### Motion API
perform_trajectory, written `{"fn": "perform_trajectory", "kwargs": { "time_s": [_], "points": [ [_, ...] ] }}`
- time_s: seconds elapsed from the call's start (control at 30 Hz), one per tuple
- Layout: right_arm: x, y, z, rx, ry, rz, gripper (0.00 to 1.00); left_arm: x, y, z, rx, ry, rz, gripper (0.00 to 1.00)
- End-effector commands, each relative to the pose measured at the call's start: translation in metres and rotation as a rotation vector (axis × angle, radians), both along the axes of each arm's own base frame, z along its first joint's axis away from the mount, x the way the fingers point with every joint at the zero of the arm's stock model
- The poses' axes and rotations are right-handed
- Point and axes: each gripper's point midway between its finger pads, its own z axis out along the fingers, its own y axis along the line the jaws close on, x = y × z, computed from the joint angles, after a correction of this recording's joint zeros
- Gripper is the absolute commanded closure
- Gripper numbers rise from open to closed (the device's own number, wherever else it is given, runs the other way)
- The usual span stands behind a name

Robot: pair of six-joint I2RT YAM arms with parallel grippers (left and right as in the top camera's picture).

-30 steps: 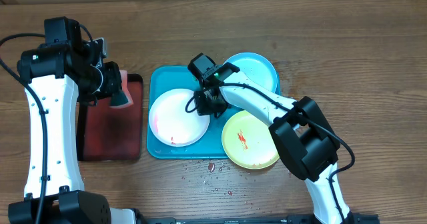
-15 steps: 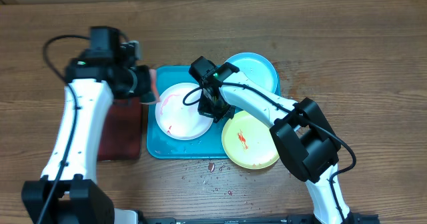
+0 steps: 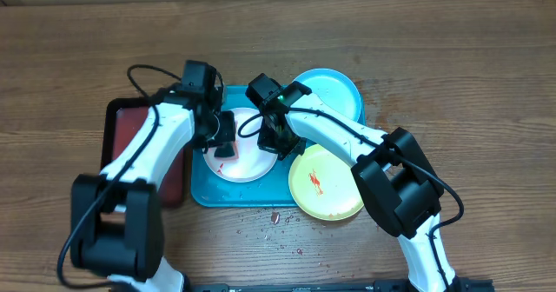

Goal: Clean dirty plates on tray and stack at the side
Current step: 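Scrub the white plate again with the sponge in left gripper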

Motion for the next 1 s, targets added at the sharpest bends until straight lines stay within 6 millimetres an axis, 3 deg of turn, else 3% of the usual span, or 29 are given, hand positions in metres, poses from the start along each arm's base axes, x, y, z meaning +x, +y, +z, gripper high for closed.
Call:
{"fn": "perform_trajectory", "kwargs": {
  "time_s": [0.0,0.1,0.3,0.4,0.5,0.7,0.87,0.97],
  "points": [
    [0.003,-0.019,-0.018,-0.095,-0.016,0.003,0.96,-0.009,0.009,-0.015,0.048,0.069,0.074,0.96],
    [0.004,-0.018,-0.018,-0.091,-0.019,0.014,0.96,-0.024,0.007,-0.019,0.051,0.135,0.058,0.96],
    [0.006,-0.016,-0.018,-0.083,-0.027,0.027,0.96,-0.043,-0.018,-0.017,-0.027,0.169,-0.203,0.96],
    [0.006,-0.016,-0.018,-0.082,-0.027,0.027,0.96,-0.042,-0.029,-0.015,-0.067,0.133,-0.328,0.96],
    [0.005,-0.015,-0.018,-0.076,-0.023,0.042,0.96,-0.03,-0.028,-0.017,-0.042,0.084,-0.341,0.96],
    [0.004,-0.015,-0.018,-0.072,-0.019,0.048,0.96,-0.001,0.013,-0.03,0.193,0.027,-0.088,0.96],
    [0.004,-0.015,-0.018,-0.072,-0.019,0.05,0.96,-0.009,0.055,-0.048,0.414,0.079,0.186,0.96],
    [0.004,-0.015,-0.018,-0.072,-0.019,0.05,0.96,-0.011,0.063,-0.053,0.459,0.084,0.264,0.96]
  ]
}}
